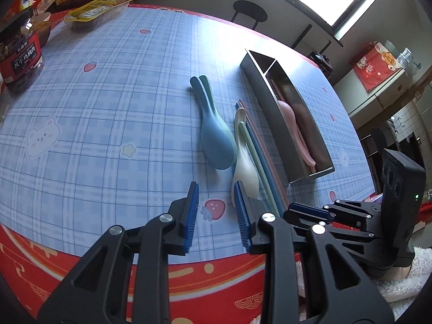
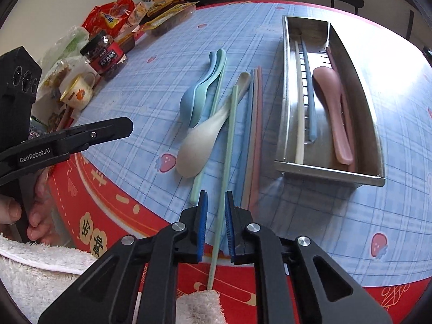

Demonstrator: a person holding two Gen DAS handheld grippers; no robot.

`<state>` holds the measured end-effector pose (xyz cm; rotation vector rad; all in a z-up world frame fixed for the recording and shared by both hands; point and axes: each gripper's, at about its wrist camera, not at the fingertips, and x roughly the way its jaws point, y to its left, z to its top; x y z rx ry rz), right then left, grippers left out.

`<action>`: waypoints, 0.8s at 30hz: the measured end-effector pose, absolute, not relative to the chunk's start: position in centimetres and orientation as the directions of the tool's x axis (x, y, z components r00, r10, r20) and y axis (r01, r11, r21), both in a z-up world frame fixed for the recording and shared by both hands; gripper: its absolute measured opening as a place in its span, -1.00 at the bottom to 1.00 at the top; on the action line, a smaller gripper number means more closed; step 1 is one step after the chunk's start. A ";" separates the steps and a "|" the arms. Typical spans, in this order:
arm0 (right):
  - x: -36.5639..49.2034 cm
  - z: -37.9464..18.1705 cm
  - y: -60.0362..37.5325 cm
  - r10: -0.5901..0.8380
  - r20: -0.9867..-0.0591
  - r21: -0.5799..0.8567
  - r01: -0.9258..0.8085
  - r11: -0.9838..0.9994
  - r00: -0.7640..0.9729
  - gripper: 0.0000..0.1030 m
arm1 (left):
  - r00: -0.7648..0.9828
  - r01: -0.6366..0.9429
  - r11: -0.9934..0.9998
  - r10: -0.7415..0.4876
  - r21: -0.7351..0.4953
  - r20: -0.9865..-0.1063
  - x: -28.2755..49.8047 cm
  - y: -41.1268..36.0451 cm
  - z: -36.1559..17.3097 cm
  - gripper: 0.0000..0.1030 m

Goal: Organize utensils
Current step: 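Move the right tool to the green chopstick and close on it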

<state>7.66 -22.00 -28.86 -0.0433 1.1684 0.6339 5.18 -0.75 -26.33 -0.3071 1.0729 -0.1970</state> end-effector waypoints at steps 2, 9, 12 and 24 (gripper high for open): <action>7.5 -29.3 -21.5 0.421 -0.875 0.268 -0.484 0.833 0.238 -0.75 | 0.460 0.007 0.944 -0.296 -0.330 -0.837 5.0 -0.6 -26.6 -0.42; 8.0 -30.3 -21.0 0.373 -0.897 0.240 -0.447 0.862 0.238 -0.75 | 0.450 0.002 0.948 -0.286 -0.320 -0.846 4.6 0.4 -26.6 -0.42; 8.2 -30.5 -21.0 0.362 -0.899 0.235 -0.425 0.874 0.247 -0.75 | 0.450 -0.003 0.948 -0.284 -0.319 -0.846 4.5 1.0 -26.5 -0.42; 8.8 -30.6 -21.6 0.361 -0.899 0.258 -0.366 0.894 0.250 -0.88 | 0.428 0.019 0.937 -0.322 -0.348 -0.845 6.3 1.4 -27.1 -0.41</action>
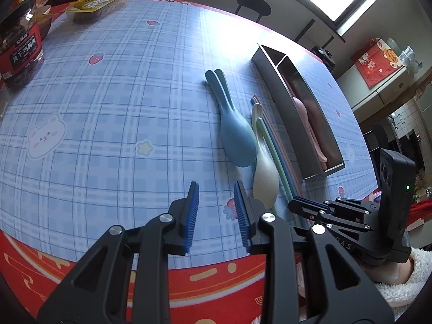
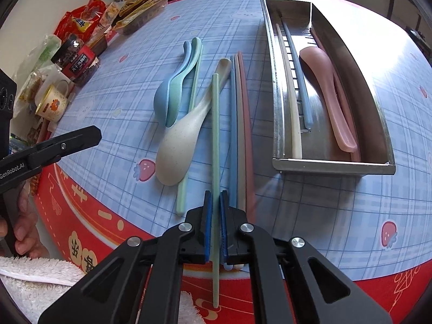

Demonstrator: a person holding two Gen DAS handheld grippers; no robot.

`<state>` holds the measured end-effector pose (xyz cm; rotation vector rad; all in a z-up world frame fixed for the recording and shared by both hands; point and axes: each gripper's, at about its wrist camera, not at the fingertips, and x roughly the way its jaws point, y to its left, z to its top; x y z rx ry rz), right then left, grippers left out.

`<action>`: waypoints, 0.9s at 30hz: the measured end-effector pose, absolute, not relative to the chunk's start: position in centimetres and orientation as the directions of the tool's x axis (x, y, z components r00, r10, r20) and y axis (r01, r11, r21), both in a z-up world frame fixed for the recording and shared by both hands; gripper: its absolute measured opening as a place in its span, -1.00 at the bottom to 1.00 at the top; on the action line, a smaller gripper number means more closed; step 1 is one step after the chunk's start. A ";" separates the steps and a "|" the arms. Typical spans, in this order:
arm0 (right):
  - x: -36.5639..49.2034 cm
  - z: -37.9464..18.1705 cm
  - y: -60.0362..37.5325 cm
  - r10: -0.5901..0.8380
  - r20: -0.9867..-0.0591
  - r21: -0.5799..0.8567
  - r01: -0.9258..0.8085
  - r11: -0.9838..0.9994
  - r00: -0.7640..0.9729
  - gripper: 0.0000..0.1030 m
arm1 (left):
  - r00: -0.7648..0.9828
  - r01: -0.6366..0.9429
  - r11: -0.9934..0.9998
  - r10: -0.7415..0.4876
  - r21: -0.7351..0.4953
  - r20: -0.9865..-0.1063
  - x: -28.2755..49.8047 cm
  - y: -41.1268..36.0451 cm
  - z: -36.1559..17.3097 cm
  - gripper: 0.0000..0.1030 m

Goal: Organize utensils
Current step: 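Move the right tool to the green chopstick and close on it, then close the left tool on the white spoon handle while the right tool holds the green chopstick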

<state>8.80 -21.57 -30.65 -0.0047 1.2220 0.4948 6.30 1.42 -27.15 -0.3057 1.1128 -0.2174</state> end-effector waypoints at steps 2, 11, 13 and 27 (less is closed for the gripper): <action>8.8 -30.6 -21.5 0.356 -0.900 0.253 -0.364 0.896 0.252 -0.88 | 0.411 0.037 0.935 -0.336 -0.352 -0.848 6.9 0.8 -27.5 -0.41; 8.7 -30.7 -22.2 0.372 -0.895 0.285 -0.327 0.901 0.244 -0.88 | 0.343 0.125 0.911 -0.412 -0.394 -0.844 8.4 -2.2 -29.1 -0.41; 8.6 -30.7 -22.4 0.377 -0.894 0.294 -0.318 0.902 0.242 -0.88 | 0.334 0.124 0.904 -0.426 -0.409 -0.841 9.0 -2.6 -29.4 -0.41; 8.6 -30.7 -22.5 0.386 -0.891 0.303 -0.320 0.898 0.239 -0.88 | 0.291 0.088 0.863 -0.499 -0.497 -0.816 11.7 -4.4 -30.9 -0.39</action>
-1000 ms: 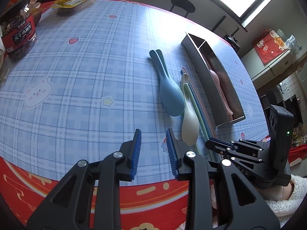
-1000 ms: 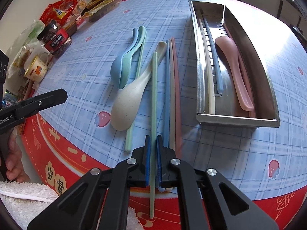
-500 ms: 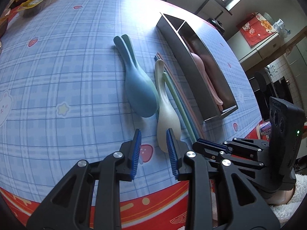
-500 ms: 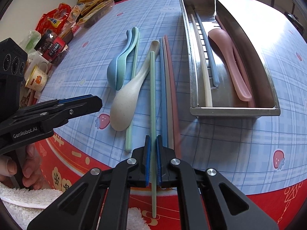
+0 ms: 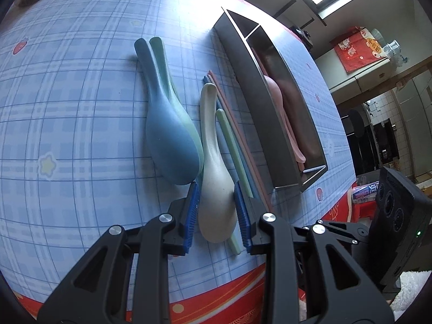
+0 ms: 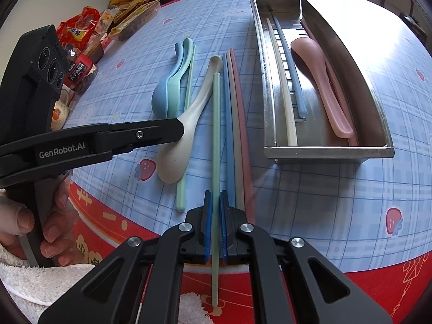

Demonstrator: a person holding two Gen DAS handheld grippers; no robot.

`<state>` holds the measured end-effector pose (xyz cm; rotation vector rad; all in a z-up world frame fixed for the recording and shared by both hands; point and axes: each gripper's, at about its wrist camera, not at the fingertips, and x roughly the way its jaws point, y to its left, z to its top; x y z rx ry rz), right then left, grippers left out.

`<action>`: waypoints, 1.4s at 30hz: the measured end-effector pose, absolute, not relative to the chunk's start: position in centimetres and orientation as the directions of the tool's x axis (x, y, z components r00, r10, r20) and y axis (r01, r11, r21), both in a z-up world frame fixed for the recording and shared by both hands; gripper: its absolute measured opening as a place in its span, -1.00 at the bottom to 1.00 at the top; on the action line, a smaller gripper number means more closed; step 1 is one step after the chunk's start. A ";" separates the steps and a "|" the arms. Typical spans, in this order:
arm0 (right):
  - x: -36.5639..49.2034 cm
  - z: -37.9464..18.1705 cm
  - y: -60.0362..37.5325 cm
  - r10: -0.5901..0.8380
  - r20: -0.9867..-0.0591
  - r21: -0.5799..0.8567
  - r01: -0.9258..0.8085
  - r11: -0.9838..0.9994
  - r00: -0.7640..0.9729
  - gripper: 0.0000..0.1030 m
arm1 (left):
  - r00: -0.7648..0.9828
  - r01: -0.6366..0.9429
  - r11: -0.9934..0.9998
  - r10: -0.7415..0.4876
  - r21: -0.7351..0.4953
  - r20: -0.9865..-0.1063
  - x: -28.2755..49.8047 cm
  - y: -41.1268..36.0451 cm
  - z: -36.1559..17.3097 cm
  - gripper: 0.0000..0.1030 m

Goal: Organize utensils
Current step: 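Close the left tool on the white spoon handle while the right tool holds the green chopstick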

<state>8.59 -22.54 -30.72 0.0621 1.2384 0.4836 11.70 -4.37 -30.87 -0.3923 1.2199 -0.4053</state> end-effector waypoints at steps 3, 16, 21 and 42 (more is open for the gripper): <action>8.5 -30.7 -22.6 0.388 -0.890 0.304 -0.322 0.896 0.238 -0.88 | 0.292 0.094 0.868 -0.492 -0.488 -0.820 11.9 -4.6 -31.0 -0.32; 8.5 -30.7 -22.7 0.391 -0.889 0.309 -0.321 0.895 0.237 -0.88 | 0.282 0.093 0.863 -0.501 -0.496 -0.819 12.0 -4.6 -31.5 -0.38; 8.5 -30.7 -22.7 0.393 -0.889 0.311 -0.319 0.895 0.236 -0.88 | 0.281 0.127 0.876 -0.482 -0.466 -0.830 11.6 -4.7 -31.1 -0.41; 8.6 -30.8 -22.8 0.406 -0.885 0.327 -0.314 0.891 0.229 -0.88 | 0.212 0.133 0.902 -0.430 -0.410 -0.877 6.9 -1.0 -29.7 -0.67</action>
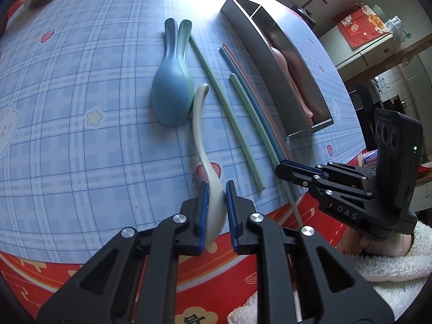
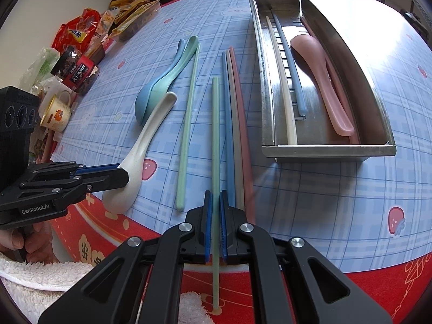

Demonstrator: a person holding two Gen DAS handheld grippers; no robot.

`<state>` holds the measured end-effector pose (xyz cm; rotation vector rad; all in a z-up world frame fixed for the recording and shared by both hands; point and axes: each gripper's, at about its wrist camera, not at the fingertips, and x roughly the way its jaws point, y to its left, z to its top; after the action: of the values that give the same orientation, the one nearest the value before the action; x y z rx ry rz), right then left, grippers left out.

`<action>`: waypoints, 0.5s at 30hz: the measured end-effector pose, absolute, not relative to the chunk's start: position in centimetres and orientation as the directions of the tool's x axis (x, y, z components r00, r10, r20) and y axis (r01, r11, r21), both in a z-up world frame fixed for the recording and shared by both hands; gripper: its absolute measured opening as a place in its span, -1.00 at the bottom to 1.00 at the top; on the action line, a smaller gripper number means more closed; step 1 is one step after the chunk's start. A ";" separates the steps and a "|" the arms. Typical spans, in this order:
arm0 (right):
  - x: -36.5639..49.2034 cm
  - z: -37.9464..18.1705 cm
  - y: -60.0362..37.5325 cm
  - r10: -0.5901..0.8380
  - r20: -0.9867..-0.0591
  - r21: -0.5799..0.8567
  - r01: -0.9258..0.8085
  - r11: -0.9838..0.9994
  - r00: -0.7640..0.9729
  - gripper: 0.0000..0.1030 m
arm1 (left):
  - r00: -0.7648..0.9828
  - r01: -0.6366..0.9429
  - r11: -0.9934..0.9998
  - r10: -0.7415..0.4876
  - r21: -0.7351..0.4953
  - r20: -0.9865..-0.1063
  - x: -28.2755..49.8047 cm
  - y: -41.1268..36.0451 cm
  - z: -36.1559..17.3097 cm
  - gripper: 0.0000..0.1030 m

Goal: Organize utensils
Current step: 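Close the left tool on the white spoon handle while the right tool holds the green chopstick, then lift the white spoon and green chopstick with both tools toward the steel tray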

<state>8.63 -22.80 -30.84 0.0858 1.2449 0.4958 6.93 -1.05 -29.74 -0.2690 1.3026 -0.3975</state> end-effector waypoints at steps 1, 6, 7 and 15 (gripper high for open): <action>8.6 -30.9 -22.8 0.406 -0.885 0.328 -0.314 0.891 0.229 -0.88 | 0.209 0.129 0.904 -0.426 -0.407 -0.880 6.9 -0.9 -29.7 -0.66; 8.6 -30.8 -22.9 0.406 -0.885 0.327 -0.315 0.891 0.229 -0.88 | 0.201 0.129 0.923 -0.383 -0.363 -0.902 7.2 -1.0 -29.9 -0.57; 8.6 -30.8 -22.9 0.406 -0.885 0.328 -0.314 0.891 0.229 -0.88 | 0.205 0.128 0.927 -0.371 -0.351 -0.906 7.4 -1.0 -29.9 -0.56; 8.5 -30.8 -22.9 0.405 -0.885 0.326 -0.315 0.891 0.230 -0.88 | 0.217 0.108 0.931 -0.365 -0.349 -0.905 9.6 -0.8 -30.7 -0.61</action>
<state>8.55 -22.90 -30.80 0.0844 1.2439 0.4963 9.55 -0.80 -30.72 -0.2289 1.3148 -0.3318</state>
